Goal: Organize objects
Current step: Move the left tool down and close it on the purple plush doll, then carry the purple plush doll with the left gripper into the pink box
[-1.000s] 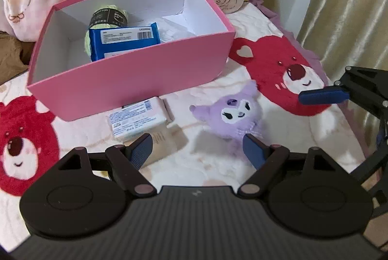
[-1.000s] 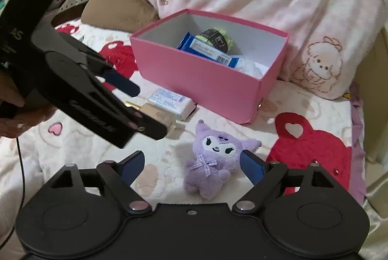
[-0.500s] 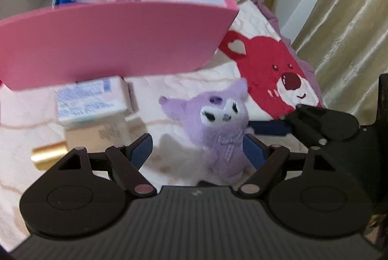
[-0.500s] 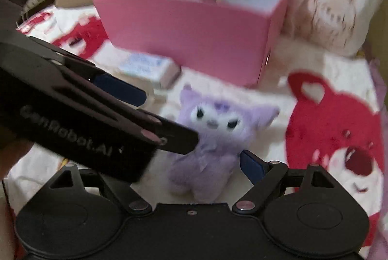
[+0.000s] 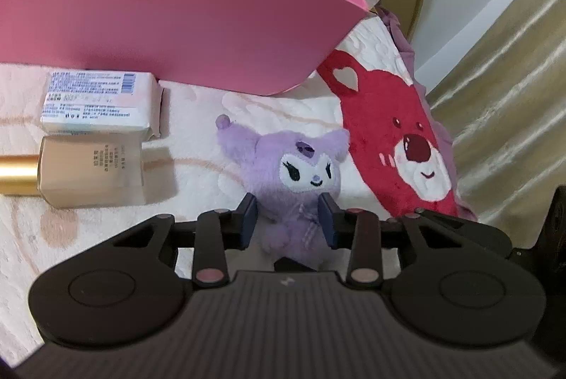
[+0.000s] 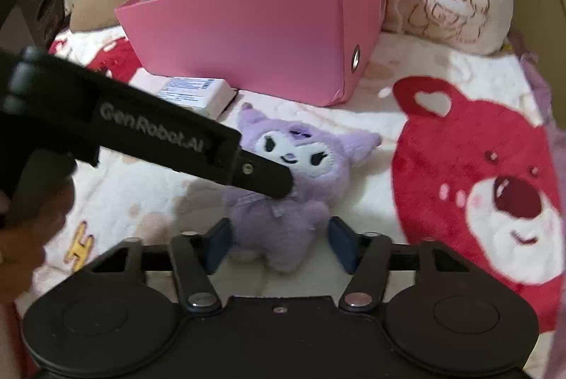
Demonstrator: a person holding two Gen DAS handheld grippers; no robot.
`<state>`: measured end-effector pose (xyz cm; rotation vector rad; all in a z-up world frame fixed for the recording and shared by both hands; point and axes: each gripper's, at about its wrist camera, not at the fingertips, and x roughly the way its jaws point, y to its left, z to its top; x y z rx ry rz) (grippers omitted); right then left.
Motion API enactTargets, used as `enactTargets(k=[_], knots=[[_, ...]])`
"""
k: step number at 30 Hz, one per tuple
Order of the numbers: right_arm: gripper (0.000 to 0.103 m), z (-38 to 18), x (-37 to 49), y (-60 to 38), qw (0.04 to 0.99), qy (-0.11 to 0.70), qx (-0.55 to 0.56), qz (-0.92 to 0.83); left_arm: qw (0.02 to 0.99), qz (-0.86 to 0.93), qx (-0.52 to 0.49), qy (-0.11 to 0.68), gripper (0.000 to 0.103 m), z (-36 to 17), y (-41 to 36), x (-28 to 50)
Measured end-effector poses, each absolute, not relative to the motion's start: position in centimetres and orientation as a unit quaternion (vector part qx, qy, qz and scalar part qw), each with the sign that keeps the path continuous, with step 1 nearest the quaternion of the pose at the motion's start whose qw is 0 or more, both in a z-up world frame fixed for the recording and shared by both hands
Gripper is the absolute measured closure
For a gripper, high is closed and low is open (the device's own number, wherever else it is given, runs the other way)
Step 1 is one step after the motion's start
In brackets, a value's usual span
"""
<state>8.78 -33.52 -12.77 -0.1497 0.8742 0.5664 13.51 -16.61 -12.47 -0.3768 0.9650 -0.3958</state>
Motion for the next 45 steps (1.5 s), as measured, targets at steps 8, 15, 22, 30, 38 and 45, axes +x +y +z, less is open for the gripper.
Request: enactTargets(k=[8,15,22,30,38,45], knots=[[0.046,-14.0,9.4,-34.3,0.865,0.404,-0.047,0.295,0.85,-0.207,-0.154,0.459,0.068,-12.7,-16.5,13.8],[0.052,-12.5,7.2,-31.8,0.878,0.382,-0.123,0.262,0.83,-0.207,-0.226,0.466,0.068,-12.8,-14.7,13.3],[0.053,-10.4,5.3,-30.7,0.883,0.368,-0.106,0.271,0.834,-0.204,-0.246,0.45,0.068,-10.9,-12.3,10.7],[0.053,-9.4,3.4,-29.2,0.887,0.373,-0.085,0.26,0.836,-0.225,-0.215,0.451,0.069,-9.6,-11.3,8.7],[0.053,-8.5,0.6,-28.1,0.894,0.371,-0.055,0.245,0.836,-0.241,-0.132,0.474,0.069,-7.7,-11.6,6.8],[0.054,-4.0,-0.1,-27.9,0.901,0.348,-0.038,0.257,0.832,-0.254,-0.134,0.474,0.068,-2.7,-9.9,6.6]])
